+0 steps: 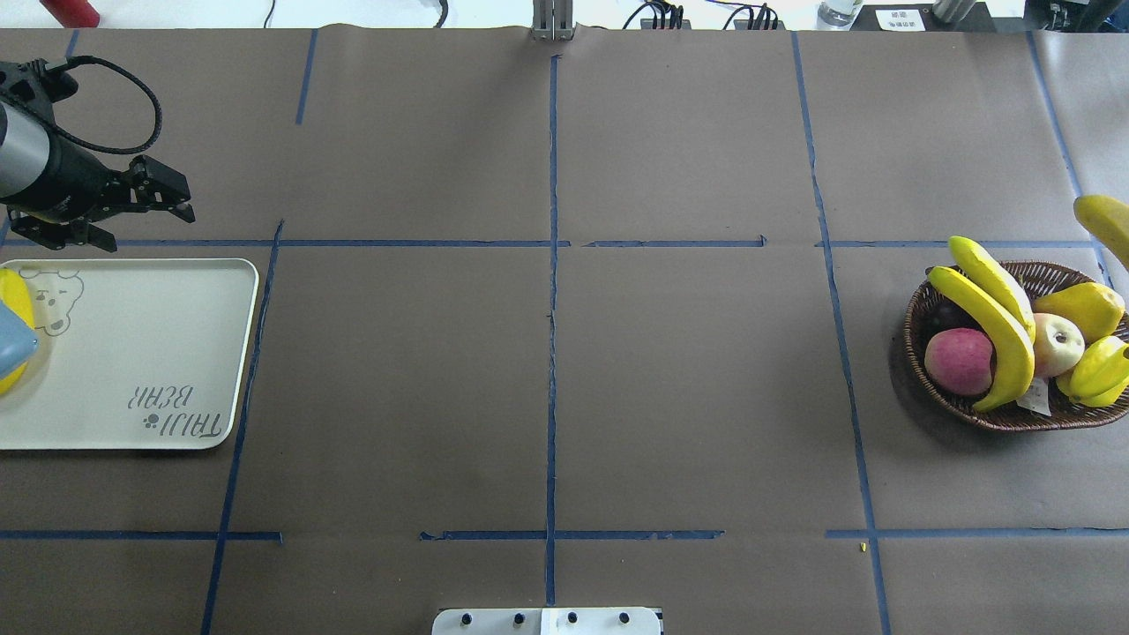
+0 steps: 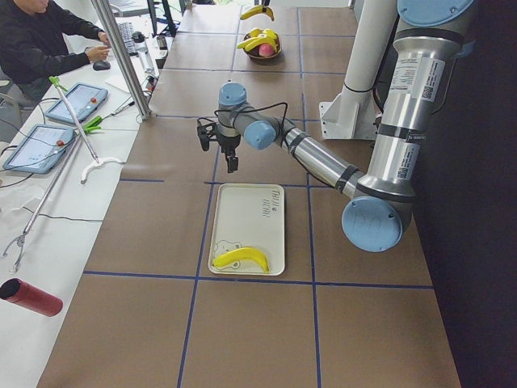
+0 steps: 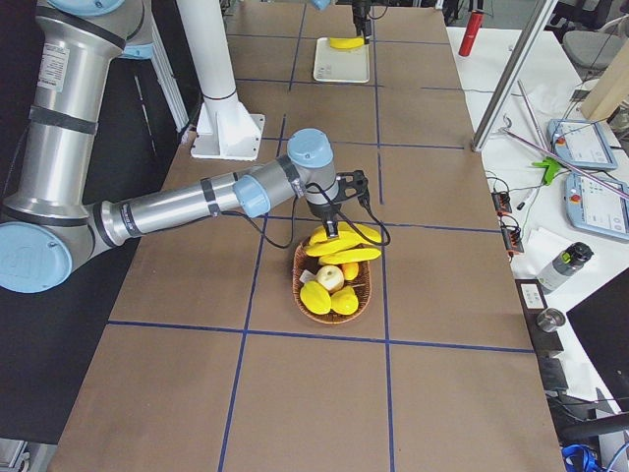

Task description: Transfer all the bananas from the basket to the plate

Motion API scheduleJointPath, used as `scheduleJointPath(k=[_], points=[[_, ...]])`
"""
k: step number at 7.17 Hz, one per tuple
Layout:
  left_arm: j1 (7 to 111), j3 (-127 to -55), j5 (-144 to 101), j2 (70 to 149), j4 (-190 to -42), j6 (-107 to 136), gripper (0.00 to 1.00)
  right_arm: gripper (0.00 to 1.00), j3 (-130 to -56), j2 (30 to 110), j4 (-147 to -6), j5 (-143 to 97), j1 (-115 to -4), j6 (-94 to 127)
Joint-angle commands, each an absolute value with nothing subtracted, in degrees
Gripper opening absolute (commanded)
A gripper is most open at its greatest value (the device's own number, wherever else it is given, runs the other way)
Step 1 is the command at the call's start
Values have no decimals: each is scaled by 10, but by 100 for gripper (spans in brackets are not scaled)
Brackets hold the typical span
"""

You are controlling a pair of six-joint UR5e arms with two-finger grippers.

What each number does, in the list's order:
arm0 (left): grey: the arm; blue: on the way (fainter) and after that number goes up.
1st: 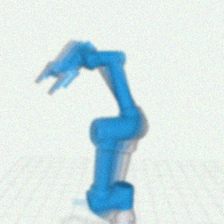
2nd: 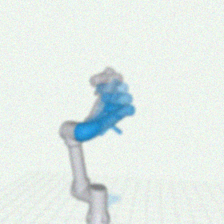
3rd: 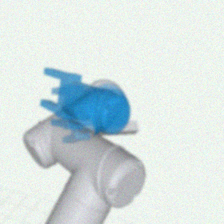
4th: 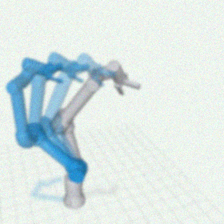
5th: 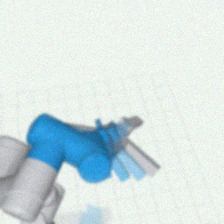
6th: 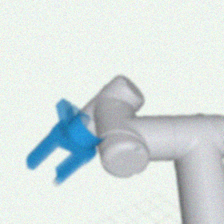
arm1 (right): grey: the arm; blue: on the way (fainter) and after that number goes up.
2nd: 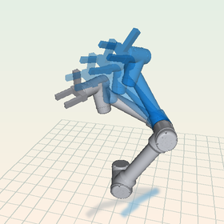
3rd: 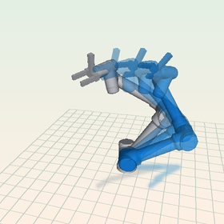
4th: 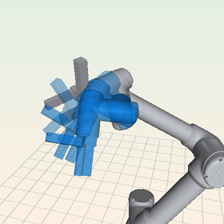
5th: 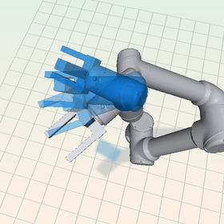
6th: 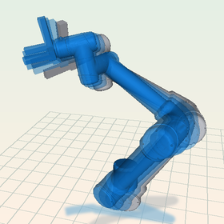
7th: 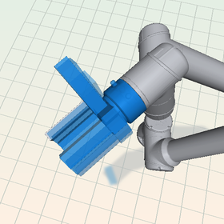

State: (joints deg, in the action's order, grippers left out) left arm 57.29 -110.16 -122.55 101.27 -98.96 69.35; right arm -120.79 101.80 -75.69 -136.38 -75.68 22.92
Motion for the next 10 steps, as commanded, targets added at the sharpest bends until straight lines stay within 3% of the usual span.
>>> scheduleJointPath(k=[1, 4, 6, 7, 10], points=[[549, -1095, -1226, 1052, -996, 738, 100, 0, -1203, 898, -756, -1398, -720, 409], [493, -1100, -1226, 1150, -1040, 892, 100, 1, -1196, 734, -751, -1370, -583, 612], [476, -1060, -1223, 1176, -1209, 1021, 100, 1, -1235, 721, -681, -1233, -467, 717], [475, -1032, -1223, 1207, -1234, 1046, 99, 1, -1230, 723, -602, -1161, -405, 753], [438, -1020, -1223, 1276, -1247, 1105, 99, 1, -1230, 689, -577, -1058, -293, 770]])
